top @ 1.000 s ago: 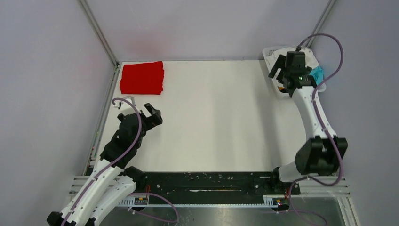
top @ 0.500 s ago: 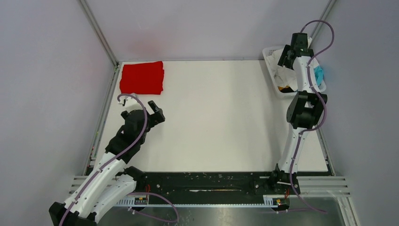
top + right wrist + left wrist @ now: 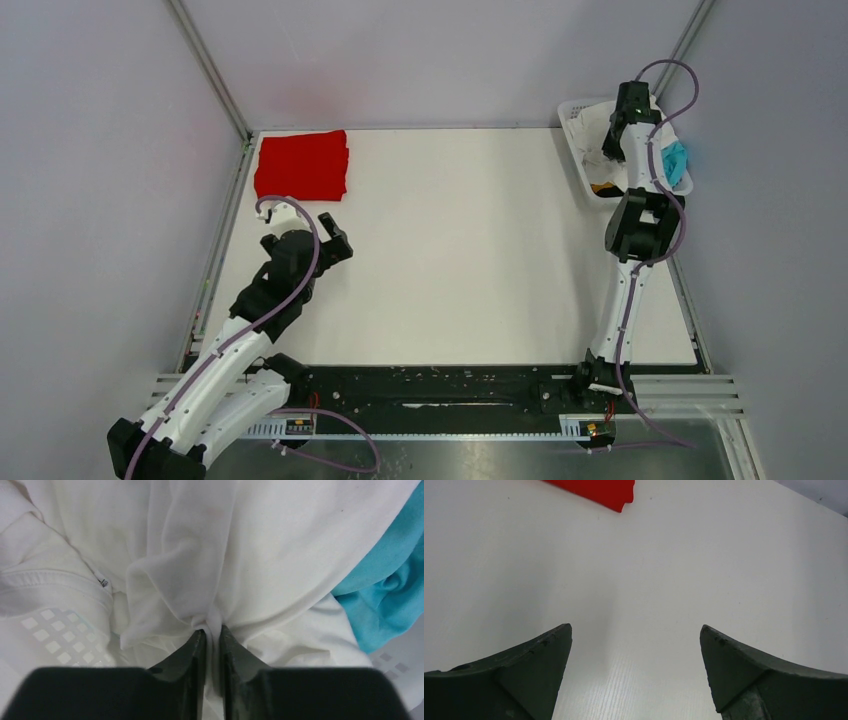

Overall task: Fold and stack the t-shirts
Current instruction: Grab crumpled tshirt from bin with the right arm, then move the tshirt to the center of the board

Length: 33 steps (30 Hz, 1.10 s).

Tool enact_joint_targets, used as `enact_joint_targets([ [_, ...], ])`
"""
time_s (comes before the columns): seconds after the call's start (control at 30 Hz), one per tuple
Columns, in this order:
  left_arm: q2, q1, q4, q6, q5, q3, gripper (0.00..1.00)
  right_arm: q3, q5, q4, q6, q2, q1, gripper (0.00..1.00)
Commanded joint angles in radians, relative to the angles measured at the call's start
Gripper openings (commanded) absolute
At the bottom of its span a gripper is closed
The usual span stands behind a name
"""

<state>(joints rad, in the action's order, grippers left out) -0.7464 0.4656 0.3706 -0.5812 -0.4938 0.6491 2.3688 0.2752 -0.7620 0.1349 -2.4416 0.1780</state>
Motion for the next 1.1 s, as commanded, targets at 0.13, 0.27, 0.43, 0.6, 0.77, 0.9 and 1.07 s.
enact_joint_targets([
  [0.13,0.022,0.001,-0.044,-0.01,-0.018,0.014,0.99,0.061,-0.098,-0.027,0.028,0.17,-0.002,0.08],
  [0.27,0.04,0.001,-0.037,-0.016,-0.012,0.01,0.99,0.059,-0.181,-0.022,0.067,0.315,-0.003,0.08],
  [0.43,0.07,0.001,-0.035,-0.023,0.002,0.0,0.99,0.053,-0.346,-0.012,0.104,0.487,-0.023,0.06],
  [0.6,0.089,0.001,-0.024,-0.026,0.012,-0.003,0.99,0.046,-0.398,-0.006,0.06,0.635,-0.117,0.08],
  [0.77,0.102,0.001,-0.014,-0.028,0.023,-0.002,0.99,0.065,-0.482,0.007,0.059,0.727,-0.212,0.08],
  [0.9,0.122,0.001,-0.006,-0.032,0.024,-0.006,0.99,0.084,-0.693,0.007,0.131,0.78,-0.276,0.03],
  [1.07,0.147,0.001,-0.002,-0.039,0.027,-0.011,0.99,0.09,-0.836,0.016,0.142,0.832,-0.475,0.0],
])
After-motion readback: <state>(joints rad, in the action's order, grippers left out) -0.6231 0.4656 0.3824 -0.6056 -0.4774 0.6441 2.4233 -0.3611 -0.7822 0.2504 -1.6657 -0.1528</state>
